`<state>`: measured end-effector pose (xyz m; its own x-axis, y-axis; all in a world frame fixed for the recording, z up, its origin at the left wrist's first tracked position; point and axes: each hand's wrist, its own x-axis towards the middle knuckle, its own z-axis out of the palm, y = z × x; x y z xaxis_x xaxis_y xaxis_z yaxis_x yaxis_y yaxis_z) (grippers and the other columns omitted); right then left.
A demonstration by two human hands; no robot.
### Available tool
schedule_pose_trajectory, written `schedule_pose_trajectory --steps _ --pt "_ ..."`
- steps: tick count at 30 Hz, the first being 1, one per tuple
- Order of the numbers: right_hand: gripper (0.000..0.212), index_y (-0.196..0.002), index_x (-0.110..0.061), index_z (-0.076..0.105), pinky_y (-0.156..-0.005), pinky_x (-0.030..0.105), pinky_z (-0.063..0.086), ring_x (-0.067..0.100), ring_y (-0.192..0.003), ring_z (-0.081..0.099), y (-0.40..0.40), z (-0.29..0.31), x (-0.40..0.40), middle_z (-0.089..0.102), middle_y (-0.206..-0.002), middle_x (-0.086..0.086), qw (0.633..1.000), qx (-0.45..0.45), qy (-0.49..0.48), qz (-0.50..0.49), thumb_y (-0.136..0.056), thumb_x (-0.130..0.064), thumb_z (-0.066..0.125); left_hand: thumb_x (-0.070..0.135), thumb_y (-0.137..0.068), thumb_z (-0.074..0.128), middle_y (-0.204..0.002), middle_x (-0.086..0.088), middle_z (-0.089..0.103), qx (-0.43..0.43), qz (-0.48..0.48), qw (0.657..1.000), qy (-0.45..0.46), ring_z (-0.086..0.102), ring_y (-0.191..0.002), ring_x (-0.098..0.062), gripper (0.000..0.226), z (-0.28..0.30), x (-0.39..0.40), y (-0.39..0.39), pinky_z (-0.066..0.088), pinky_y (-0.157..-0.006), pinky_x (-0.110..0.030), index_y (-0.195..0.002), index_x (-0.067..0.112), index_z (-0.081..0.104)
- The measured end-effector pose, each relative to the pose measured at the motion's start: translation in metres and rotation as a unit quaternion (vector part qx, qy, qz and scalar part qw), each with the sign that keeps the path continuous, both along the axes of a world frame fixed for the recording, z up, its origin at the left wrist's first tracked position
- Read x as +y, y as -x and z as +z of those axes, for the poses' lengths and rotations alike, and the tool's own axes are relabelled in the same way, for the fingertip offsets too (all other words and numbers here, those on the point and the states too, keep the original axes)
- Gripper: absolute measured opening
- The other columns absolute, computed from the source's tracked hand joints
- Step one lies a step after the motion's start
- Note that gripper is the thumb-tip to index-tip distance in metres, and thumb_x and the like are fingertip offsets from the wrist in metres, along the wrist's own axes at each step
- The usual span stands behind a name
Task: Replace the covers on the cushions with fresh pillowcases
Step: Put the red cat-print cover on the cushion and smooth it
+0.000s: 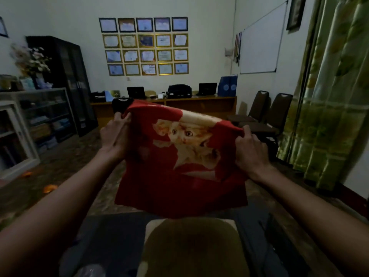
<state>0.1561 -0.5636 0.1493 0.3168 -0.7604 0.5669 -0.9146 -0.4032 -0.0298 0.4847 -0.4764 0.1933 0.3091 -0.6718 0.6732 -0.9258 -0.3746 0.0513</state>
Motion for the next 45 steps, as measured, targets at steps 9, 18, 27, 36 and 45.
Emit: schedule_pose_trajectory --steps 9,18,27,36,45 --pt "0.024 -0.102 -0.011 0.064 -0.073 0.038 0.051 0.033 -0.101 0.064 0.009 -0.083 -0.070 0.042 -0.131 0.008 0.993 -0.016 -0.115 -0.006 -0.079 -0.012 0.071 0.028 -0.092 0.065 -0.125 -0.005 0.046 0.107 -0.133 0.982 -0.079 0.060 -0.082 -0.026 0.053 -0.130 -0.035 -0.024 0.046 -0.060 -0.034 -0.138 0.037 0.041" --pt "0.022 -0.094 -0.003 0.072 -0.070 0.024 0.042 0.029 -0.091 0.060 0.043 -0.103 -0.055 0.044 -0.111 0.007 0.977 -0.130 -0.162 0.043 -0.076 0.008 0.065 0.051 -0.074 0.068 -0.123 0.014 0.045 0.135 -0.200 0.946 -0.214 0.063 -0.094 -0.011 0.042 -0.190 0.040 0.013 0.054 -0.071 -0.027 -0.115 0.043 0.064" --pt "0.024 -0.097 -0.002 0.076 -0.078 0.008 0.037 0.015 -0.106 0.051 0.091 -0.029 0.019 0.051 -0.113 0.004 0.950 -0.267 -0.065 0.146 -0.079 0.008 0.065 0.032 -0.067 0.077 -0.119 0.020 0.057 0.142 -0.209 0.949 -0.187 0.062 -0.090 0.001 0.038 -0.128 0.140 0.049 0.056 -0.075 -0.027 -0.105 0.035 0.071" --pt "0.045 -0.068 -0.032 0.064 -0.079 0.016 0.053 0.008 -0.116 0.053 0.101 0.027 0.114 0.052 -0.117 -0.006 0.889 -0.273 -0.115 0.349 -0.073 0.013 0.065 0.050 -0.072 0.083 -0.136 0.009 0.051 0.125 -0.365 0.921 -0.050 0.054 -0.119 -0.010 0.085 -0.011 0.146 0.216 0.050 -0.097 -0.030 -0.138 0.027 0.035" --pt "0.050 -0.111 -0.022 0.050 -0.067 0.038 0.062 0.019 -0.087 0.072 0.138 -0.012 0.144 0.057 -0.116 0.005 0.782 -0.492 -0.158 0.349 -0.078 -0.006 0.084 0.015 -0.088 0.072 -0.100 0.013 0.064 0.057 -0.456 0.856 -0.235 0.063 -0.084 0.001 0.048 0.032 0.107 0.307 0.056 -0.070 -0.016 -0.135 0.021 0.059"
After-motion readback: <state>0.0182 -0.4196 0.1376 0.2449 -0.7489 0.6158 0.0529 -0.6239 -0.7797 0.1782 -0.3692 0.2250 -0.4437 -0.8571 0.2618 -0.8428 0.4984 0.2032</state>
